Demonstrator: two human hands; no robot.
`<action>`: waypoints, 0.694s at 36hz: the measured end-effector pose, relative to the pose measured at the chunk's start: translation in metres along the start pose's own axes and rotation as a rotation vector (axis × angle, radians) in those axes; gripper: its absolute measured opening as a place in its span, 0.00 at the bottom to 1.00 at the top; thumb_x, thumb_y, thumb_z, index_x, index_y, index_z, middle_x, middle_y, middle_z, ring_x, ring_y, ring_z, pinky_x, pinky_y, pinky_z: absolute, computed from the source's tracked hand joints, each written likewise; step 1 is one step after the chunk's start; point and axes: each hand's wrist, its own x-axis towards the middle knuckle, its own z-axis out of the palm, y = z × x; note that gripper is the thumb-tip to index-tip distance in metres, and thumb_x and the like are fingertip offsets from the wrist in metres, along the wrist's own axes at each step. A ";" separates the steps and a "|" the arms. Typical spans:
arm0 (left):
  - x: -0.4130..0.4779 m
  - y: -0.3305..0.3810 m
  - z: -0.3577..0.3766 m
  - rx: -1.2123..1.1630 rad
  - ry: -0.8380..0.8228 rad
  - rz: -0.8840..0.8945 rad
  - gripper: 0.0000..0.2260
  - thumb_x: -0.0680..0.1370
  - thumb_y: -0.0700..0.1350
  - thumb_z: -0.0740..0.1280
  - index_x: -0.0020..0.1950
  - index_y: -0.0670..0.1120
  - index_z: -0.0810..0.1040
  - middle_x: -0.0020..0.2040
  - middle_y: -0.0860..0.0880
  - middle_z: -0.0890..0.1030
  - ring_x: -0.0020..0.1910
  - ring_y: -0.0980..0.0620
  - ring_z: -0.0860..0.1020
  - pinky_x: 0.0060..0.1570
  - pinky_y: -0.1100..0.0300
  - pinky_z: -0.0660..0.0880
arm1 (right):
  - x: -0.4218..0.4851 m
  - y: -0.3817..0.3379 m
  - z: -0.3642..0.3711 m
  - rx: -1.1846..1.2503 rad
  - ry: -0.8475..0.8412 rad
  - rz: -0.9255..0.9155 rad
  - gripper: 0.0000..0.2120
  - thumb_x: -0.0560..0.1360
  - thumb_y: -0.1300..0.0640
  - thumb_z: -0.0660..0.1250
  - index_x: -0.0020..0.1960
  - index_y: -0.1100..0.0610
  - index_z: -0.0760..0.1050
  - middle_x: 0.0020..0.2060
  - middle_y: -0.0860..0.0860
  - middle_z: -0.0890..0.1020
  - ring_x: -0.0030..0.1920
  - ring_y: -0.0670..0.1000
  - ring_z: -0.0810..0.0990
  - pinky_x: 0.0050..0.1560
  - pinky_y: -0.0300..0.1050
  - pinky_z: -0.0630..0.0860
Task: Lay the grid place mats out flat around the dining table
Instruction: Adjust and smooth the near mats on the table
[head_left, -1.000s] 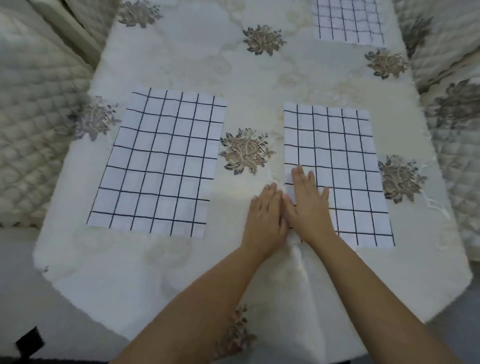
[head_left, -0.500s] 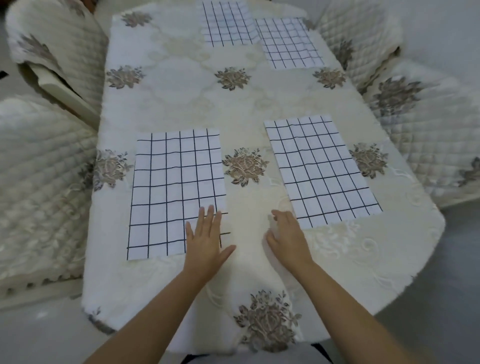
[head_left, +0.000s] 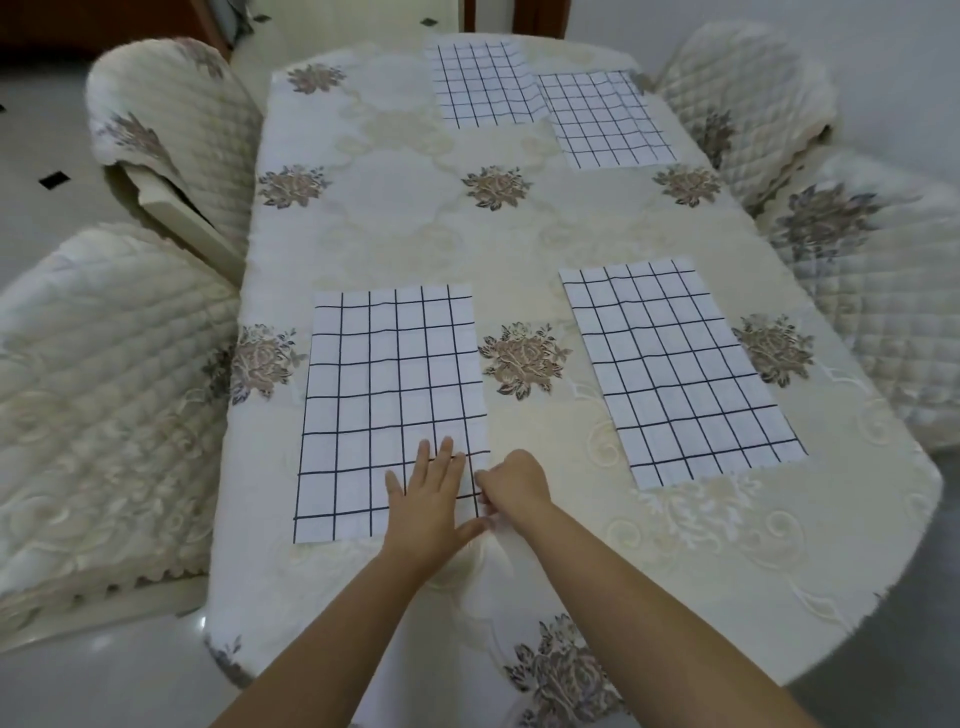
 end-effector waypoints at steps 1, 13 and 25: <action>0.000 0.000 0.000 0.008 -0.005 0.001 0.38 0.75 0.65 0.57 0.77 0.49 0.45 0.77 0.52 0.39 0.76 0.48 0.37 0.70 0.36 0.44 | 0.001 0.000 0.001 0.012 0.006 0.011 0.12 0.72 0.60 0.63 0.30 0.61 0.72 0.26 0.53 0.77 0.26 0.51 0.75 0.36 0.42 0.75; -0.002 0.003 -0.006 -0.062 -0.031 -0.007 0.35 0.76 0.61 0.60 0.77 0.50 0.48 0.77 0.52 0.40 0.76 0.49 0.37 0.70 0.37 0.44 | 0.003 -0.011 0.014 0.005 0.026 0.032 0.12 0.73 0.48 0.64 0.41 0.56 0.67 0.40 0.55 0.71 0.38 0.53 0.72 0.33 0.41 0.64; -0.007 -0.017 -0.008 -0.124 0.116 -0.070 0.55 0.57 0.79 0.33 0.77 0.48 0.49 0.78 0.49 0.42 0.74 0.51 0.35 0.70 0.39 0.41 | 0.005 -0.003 0.010 0.020 0.015 0.002 0.10 0.70 0.60 0.64 0.33 0.56 0.64 0.29 0.50 0.68 0.28 0.48 0.66 0.28 0.39 0.62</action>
